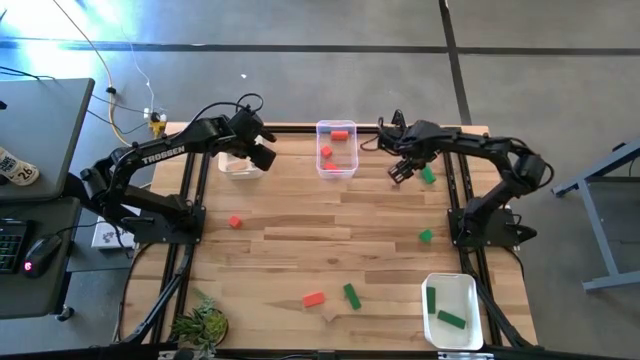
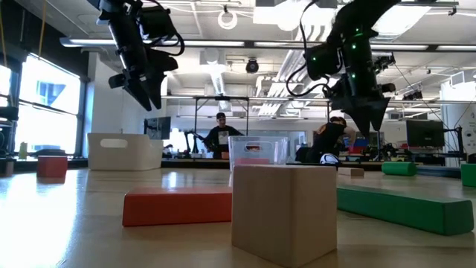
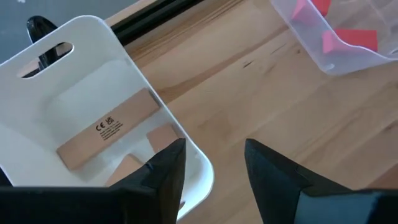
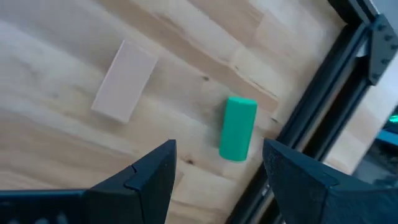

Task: Sort & place blocks by color
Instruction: Put the green block into the bottom white bin

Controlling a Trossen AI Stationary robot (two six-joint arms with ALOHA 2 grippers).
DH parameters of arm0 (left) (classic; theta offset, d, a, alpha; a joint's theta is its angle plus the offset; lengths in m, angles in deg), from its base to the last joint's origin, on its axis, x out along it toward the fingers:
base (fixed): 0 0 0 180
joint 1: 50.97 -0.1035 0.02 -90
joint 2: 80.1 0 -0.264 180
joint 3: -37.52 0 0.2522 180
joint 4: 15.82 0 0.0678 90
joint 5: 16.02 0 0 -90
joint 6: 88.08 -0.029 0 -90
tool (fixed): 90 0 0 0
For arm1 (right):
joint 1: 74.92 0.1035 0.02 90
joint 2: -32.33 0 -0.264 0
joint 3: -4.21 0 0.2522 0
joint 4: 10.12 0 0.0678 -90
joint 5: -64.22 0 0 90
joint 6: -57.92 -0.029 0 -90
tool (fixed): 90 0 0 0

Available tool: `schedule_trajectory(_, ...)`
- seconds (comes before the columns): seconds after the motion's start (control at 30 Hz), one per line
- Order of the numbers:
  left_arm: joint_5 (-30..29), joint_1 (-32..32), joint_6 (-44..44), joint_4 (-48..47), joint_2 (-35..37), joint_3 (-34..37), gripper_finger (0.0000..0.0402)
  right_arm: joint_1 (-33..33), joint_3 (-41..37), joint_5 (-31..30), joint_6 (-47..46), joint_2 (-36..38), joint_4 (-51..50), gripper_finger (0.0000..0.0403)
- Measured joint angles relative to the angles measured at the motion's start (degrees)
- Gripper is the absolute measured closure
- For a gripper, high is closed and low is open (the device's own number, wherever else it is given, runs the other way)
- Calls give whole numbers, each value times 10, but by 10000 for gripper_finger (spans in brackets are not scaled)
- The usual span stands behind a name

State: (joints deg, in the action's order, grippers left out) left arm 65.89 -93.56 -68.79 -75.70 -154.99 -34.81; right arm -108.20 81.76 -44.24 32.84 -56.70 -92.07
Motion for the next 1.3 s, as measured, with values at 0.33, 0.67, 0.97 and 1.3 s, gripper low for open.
schedule_trajectory(0.33,0,-1,-24,48,0,0,248,-98,0,36,22,-2,8,176)
schedule_trajectory(0.67,0,-1,-31,66,0,0,248,-121,0,53,45,-63,7,176)
schedule_trajectory(0.97,-1,-1,-35,66,0,0,248,-130,0,57,46,-123,-13,176)
schedule_trajectory(1.3,-2,-1,-35,70,0,0,248,-170,0,81,84,-160,-5,176)
